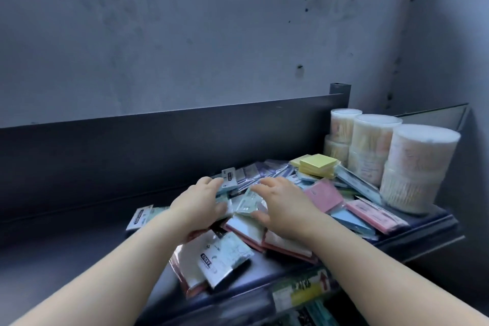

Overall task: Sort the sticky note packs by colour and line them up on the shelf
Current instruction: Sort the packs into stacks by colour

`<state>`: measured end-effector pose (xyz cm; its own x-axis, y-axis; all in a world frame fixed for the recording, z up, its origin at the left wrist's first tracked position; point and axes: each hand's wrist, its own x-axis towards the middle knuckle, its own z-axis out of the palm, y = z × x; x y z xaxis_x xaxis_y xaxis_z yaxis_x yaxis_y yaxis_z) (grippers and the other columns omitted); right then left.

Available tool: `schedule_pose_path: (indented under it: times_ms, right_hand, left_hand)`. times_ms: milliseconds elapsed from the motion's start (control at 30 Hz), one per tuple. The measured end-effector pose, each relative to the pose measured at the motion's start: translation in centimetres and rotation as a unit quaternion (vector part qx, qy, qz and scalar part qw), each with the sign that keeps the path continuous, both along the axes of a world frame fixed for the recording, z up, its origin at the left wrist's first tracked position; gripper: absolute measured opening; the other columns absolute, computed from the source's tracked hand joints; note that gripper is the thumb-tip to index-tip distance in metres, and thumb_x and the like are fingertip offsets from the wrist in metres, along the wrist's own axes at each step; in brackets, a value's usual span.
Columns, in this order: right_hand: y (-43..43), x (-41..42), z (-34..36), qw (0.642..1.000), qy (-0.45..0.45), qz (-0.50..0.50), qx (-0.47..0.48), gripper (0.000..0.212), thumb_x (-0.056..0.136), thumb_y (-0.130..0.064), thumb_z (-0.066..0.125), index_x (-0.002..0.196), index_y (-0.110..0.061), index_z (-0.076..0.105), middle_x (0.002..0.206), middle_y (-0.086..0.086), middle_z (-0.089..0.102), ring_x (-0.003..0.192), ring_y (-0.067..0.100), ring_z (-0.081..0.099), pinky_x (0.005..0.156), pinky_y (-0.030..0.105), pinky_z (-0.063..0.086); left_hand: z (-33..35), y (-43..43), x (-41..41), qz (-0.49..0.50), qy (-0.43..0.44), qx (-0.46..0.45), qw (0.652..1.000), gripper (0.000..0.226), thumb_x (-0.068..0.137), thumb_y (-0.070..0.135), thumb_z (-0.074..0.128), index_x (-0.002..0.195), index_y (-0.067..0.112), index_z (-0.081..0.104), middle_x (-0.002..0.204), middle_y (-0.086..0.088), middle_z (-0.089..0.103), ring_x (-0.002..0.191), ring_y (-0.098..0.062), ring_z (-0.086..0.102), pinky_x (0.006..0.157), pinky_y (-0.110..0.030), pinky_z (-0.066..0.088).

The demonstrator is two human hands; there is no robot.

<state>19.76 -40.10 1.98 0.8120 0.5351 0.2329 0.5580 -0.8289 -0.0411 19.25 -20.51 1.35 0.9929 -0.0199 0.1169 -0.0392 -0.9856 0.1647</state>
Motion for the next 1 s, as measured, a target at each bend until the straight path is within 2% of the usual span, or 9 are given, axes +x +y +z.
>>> schedule_pose_path:
  times_ms: [133, 267, 433, 533, 633, 700, 833, 933, 1000]
  right_hand:
    - [-0.8, 0.9, -0.5, 0.998, 0.056, 0.014, -0.027, 0.063, 0.087, -0.055, 0.05, 0.143, -0.029, 0.035, 0.149, 0.003, 0.031, 0.137, 0.026, 0.023, 0.114, 0.041, 0.023]
    - [-0.9, 0.8, -1.7, 0.997, 0.07, 0.012, 0.003, 0.06, 0.086, -0.045, 0.047, 0.142, -0.031, 0.033, 0.149, 0.003, 0.031, 0.137, 0.026, 0.022, 0.113, 0.041, 0.021]
    - [-1.1, 0.9, -2.1, 0.997, 0.058, 0.024, 0.038, 0.06, 0.086, -0.025, 0.046, 0.144, -0.033, 0.031, 0.15, -0.002, 0.033, 0.137, 0.023, 0.024, 0.115, 0.037, 0.019]
    - [-1.3, 1.2, -2.1, 0.993, 0.016, 0.046, 0.106, 0.056, 0.085, -0.01, 0.043, 0.137, -0.032, 0.045, 0.136, -0.007, 0.051, 0.126, 0.019, 0.041, 0.105, 0.03, 0.031]
    - [-0.8, 0.9, -1.2, 0.981, -0.01, 0.051, 0.185, 0.028, 0.093, -0.019, 0.044, 0.118, -0.028, 0.053, 0.102, -0.003, 0.065, 0.098, 0.025, 0.057, 0.079, 0.035, 0.045]
    - [0.1, 0.7, -0.4, 0.974, -0.015, 0.06, 0.219, 0.012, 0.097, -0.028, 0.042, 0.106, -0.021, 0.047, 0.081, -0.001, 0.056, 0.081, 0.028, 0.056, 0.064, 0.036, 0.042]
    - [3.0, -0.2, 1.1, 0.932, 0.073, 0.102, 0.341, 0.008, 0.093, -0.023, 0.053, 0.095, -0.017, 0.049, 0.081, -0.004, 0.062, 0.075, 0.018, 0.057, 0.063, 0.032, 0.044]
    - [5.9, -1.8, 1.4, 0.883, 0.17, 0.119, 0.42, 0.007, 0.093, -0.02, 0.056, 0.094, -0.014, 0.059, 0.083, 0.0, 0.068, 0.072, 0.014, 0.063, 0.056, 0.021, 0.049]
    - [8.1, -3.0, 1.2, 0.86, 0.217, 0.121, 0.446, 0.011, 0.095, -0.022, 0.053, 0.092, -0.014, 0.06, 0.081, 0.005, 0.068, 0.065, 0.016, 0.062, 0.053, 0.031, 0.051]
  left_hand:
    - [-0.5, -1.0, 2.9, 0.047, 0.003, -0.021, 0.999, 0.063, 0.091, 0.049, 0.048, 0.145, 0.026, 0.027, 0.146, -0.001, 0.032, 0.122, -0.026, 0.047, 0.096, -0.038, 0.045]
    - [-0.9, -1.2, 5.1, 0.076, 0.037, -0.048, 0.995, 0.076, 0.085, 0.05, 0.058, 0.148, 0.022, 0.026, 0.147, -0.004, 0.039, 0.128, -0.024, 0.045, 0.101, -0.033, 0.041]
    - [-1.2, -1.8, 5.1, 0.109, -0.012, -0.063, 0.992, 0.048, 0.091, 0.026, 0.048, 0.139, 0.027, 0.044, 0.132, -0.001, 0.056, 0.114, -0.024, 0.055, 0.087, -0.031, 0.048]
    - [-0.7, -1.1, 4.1, 0.129, -0.091, -0.162, 0.974, 0.028, 0.095, 0.026, 0.043, 0.118, 0.027, 0.059, 0.108, 0.001, 0.065, 0.093, -0.022, 0.059, 0.08, -0.034, 0.05]
    - [0.5, 0.8, 2.6, 0.146, -0.165, -0.32, 0.921, 0.02, 0.097, 0.025, 0.044, 0.097, 0.013, 0.06, 0.088, -0.004, 0.062, 0.079, -0.022, 0.056, 0.072, -0.035, 0.046]
    - [1.5, 2.0, 1.0, 0.145, -0.182, -0.464, 0.855, 0.014, 0.097, 0.024, 0.047, 0.093, 0.018, 0.059, 0.094, -0.008, 0.063, 0.087, -0.025, 0.06, 0.077, -0.04, 0.052]
    - [2.6, 3.9, -3.6, 0.156, -0.17, -0.673, 0.703, 0.013, 0.1, 0.024, 0.044, 0.096, 0.024, 0.056, 0.102, -0.008, 0.062, 0.09, -0.024, 0.063, 0.067, -0.037, 0.057]
    - [2.4, 5.7, -7.3, 0.162, -0.178, -0.719, 0.652, 0.014, 0.101, 0.023, 0.043, 0.101, 0.018, 0.055, 0.1, -0.009, 0.064, 0.08, -0.022, 0.065, 0.053, -0.029, 0.056]
    - [2.1, 7.1, -9.9, 0.159, -0.187, -0.728, 0.64, 0.014, 0.101, 0.018, 0.042, 0.102, 0.017, 0.055, 0.098, -0.009, 0.065, 0.078, -0.021, 0.065, 0.05, -0.028, 0.055]
